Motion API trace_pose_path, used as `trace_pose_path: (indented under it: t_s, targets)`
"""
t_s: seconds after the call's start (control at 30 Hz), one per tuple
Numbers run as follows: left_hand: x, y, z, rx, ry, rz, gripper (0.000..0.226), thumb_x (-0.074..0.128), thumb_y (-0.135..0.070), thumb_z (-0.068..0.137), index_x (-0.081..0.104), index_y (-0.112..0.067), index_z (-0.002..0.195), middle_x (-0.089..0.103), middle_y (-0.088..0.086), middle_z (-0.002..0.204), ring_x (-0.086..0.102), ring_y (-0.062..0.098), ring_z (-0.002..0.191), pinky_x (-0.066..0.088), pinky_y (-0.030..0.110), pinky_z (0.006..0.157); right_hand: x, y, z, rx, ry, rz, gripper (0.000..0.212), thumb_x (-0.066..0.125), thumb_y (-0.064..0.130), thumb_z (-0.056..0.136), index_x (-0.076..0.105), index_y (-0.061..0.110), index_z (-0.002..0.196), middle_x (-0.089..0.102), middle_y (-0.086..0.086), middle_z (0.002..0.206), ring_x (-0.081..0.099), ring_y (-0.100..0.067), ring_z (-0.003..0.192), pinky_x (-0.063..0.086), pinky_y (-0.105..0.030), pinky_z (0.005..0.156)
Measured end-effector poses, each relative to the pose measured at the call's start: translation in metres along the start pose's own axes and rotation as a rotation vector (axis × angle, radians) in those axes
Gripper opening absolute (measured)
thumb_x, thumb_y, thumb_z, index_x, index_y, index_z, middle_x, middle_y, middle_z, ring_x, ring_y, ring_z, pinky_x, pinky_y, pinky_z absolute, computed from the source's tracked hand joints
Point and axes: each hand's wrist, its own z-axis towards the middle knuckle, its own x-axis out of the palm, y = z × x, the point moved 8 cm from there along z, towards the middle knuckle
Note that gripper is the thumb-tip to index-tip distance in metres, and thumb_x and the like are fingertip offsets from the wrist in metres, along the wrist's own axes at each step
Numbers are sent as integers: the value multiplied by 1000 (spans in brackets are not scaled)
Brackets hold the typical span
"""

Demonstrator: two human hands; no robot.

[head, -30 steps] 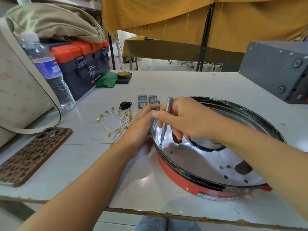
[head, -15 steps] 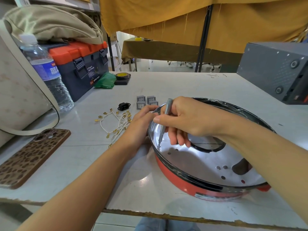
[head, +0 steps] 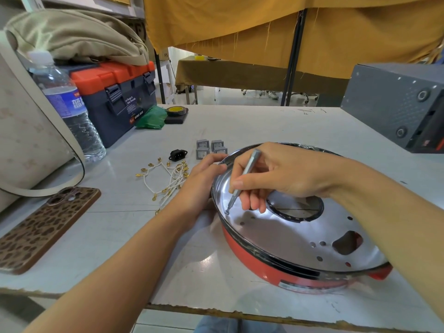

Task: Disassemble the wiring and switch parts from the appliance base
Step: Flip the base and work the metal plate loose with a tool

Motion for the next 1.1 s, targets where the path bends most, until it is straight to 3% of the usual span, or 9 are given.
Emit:
trace_pose_path:
  t_s: [0.27,0.47,0.53,0.67,0.77,0.87,0.97,1.1]
  targets:
    - [0,0,1,15,-7,-34,26,44,-11,92,59,-14,113,65,15,97,60,26,85,46,40,80,-1,-2,-4,-18,1,51,12,59,7,91,65,-2,85,67,-15,71,62,-14,58,52,-21,58]
    - [4,-7,-3,69,24,-7,21,43,-10,90,60,-10,104,65,4,76,61,17,72,49,28,65,6,0,5,-46,-59,73,14,55,8,94,62,0,84,60,-5,53,52,-10,41,46,-20,43]
    - [3,-7,-4,66,18,-16,19,47,-15,88,61,-12,101,65,3,75,61,17,72,50,30,67,8,1,6,-48,-56,42,17,51,9,96,61,-1,87,60,-4,55,54,-9,42,46,-19,44]
    - [1,-3,-2,29,-5,-28,27,44,-11,91,58,-9,114,61,18,94,58,28,85,43,43,81,5,-2,3,-23,-56,19,24,47,9,98,64,-3,85,57,-5,56,49,-18,52,42,-23,51]
    - [1,-5,-2,62,14,4,30,50,-20,84,60,-11,111,66,11,88,63,22,82,49,38,78,6,0,6,-21,-110,-38,32,46,18,98,65,4,76,52,-1,50,45,-15,51,37,-20,49]
    - [1,-6,-2,82,26,42,37,49,-31,74,60,-13,105,68,4,79,66,14,78,54,32,75,7,5,10,-51,-172,-129,42,46,35,97,65,8,71,47,5,45,44,-6,46,44,-19,57]
    - [0,-4,-1,76,20,33,34,50,-30,79,62,-14,107,69,2,85,67,14,80,53,34,77,5,3,9,-49,-194,-139,41,46,32,99,66,6,75,44,7,41,40,-6,42,44,-28,59]
    - [1,-4,-1,61,23,23,34,51,-29,72,63,-17,101,68,1,82,65,13,77,51,35,76,5,-1,11,-25,-188,-147,29,43,23,100,63,9,84,49,6,41,43,-5,41,40,-17,51]
